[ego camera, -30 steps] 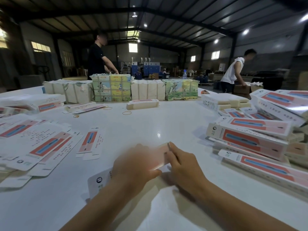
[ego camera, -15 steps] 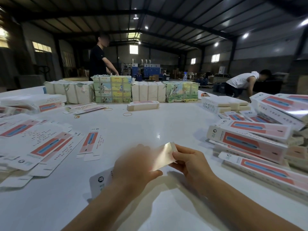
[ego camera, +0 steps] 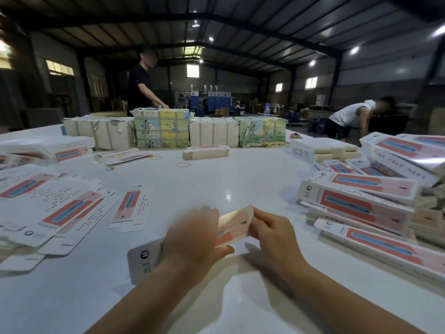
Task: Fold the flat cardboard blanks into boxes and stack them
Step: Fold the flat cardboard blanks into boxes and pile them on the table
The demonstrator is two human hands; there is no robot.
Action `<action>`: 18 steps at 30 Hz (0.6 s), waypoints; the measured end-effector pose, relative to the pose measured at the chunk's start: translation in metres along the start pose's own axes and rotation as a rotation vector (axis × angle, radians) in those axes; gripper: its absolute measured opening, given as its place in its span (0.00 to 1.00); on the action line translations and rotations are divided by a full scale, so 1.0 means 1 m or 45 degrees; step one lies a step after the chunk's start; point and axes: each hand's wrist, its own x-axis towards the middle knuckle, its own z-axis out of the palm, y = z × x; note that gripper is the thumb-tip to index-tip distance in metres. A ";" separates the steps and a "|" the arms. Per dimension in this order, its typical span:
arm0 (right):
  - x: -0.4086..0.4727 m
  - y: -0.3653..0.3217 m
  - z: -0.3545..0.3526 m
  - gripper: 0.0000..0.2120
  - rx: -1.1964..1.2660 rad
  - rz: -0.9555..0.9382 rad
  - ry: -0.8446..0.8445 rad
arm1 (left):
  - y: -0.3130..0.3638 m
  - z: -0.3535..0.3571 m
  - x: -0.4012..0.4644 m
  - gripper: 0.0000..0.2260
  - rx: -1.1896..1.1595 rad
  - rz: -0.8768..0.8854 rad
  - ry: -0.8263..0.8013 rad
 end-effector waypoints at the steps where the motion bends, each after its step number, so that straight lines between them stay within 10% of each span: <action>1: -0.001 0.001 0.001 0.16 -0.120 -0.087 0.047 | 0.001 0.001 0.000 0.31 -0.010 -0.017 -0.003; 11: -0.015 -0.005 0.008 0.08 -0.350 -0.339 -0.033 | 0.001 -0.005 -0.001 0.31 -0.083 -0.090 -0.088; 18: -0.009 -0.006 0.010 0.41 -0.486 -0.227 -0.449 | -0.018 0.001 0.001 0.31 -0.154 -0.144 -0.055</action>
